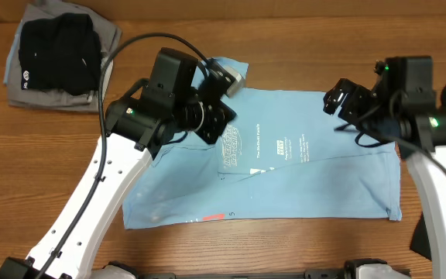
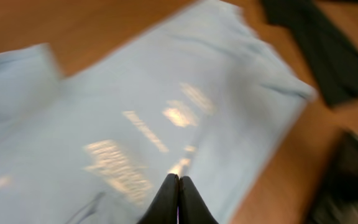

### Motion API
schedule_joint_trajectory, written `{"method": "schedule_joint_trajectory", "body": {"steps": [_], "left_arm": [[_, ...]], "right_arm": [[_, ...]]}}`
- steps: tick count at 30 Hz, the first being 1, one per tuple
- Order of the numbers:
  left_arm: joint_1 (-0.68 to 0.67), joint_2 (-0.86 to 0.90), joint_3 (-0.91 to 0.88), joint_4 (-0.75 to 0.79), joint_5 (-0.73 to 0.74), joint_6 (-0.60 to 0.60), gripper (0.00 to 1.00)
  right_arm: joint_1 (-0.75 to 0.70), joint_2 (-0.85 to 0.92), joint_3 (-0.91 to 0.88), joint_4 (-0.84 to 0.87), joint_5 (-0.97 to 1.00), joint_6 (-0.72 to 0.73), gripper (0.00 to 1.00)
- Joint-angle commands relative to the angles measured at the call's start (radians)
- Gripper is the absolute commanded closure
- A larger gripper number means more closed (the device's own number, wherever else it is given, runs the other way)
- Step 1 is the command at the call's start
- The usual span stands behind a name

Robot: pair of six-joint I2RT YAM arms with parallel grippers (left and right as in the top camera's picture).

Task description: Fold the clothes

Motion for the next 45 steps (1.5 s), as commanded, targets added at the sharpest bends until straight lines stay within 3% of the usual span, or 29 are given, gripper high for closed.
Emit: {"method": "schedule_joint_trajectory", "body": {"steps": [1, 8, 15, 17, 20, 23, 25, 38, 45], "left_arm": [[0.000, 0.014, 0.013, 0.066, -0.322, -0.169, 0.96], [0.003, 0.056, 0.013, 0.220, -0.444, -0.205, 0.96], [0.021, 0.163, 0.014, 0.256, -0.436, -0.285, 0.95], [0.021, 0.192, 0.014, 0.261, -0.436, -0.285, 0.32], [0.021, 0.228, 0.014, 0.289, -0.440, -0.283, 0.17], [0.021, 0.261, 0.014, 0.337, -0.442, -0.280, 0.17], [0.027, 0.285, 0.014, 0.377, -0.460, -0.280, 0.00], [0.122, 0.454, 0.019, 0.637, -0.444, -0.224, 0.00], [0.146, 0.604, 0.173, 0.575, -0.416, -0.166, 0.00]], "right_arm": [[-0.026, 0.076, 0.002, -0.004, 0.029, -0.007, 0.00], [-0.039, 0.137, 0.002, 0.004, 0.029, -0.010, 0.00], [-0.039, 0.137, 0.002, -0.002, 0.037, -0.031, 0.00], [-0.039, 0.137, 0.002, -0.005, 0.041, -0.034, 0.00], [-0.039, 0.137, 0.002, -0.008, 0.044, -0.036, 0.00], [-0.039, 0.137, 0.002, -0.010, 0.044, -0.036, 0.00], [-0.039, 0.137, 0.002, -0.012, 0.044, -0.036, 0.00], [-0.039, 0.137, 0.002, -0.070, 0.060, -0.040, 0.00], [-0.039, 0.137, 0.002, -0.075, 0.060, -0.040, 0.00]]}}
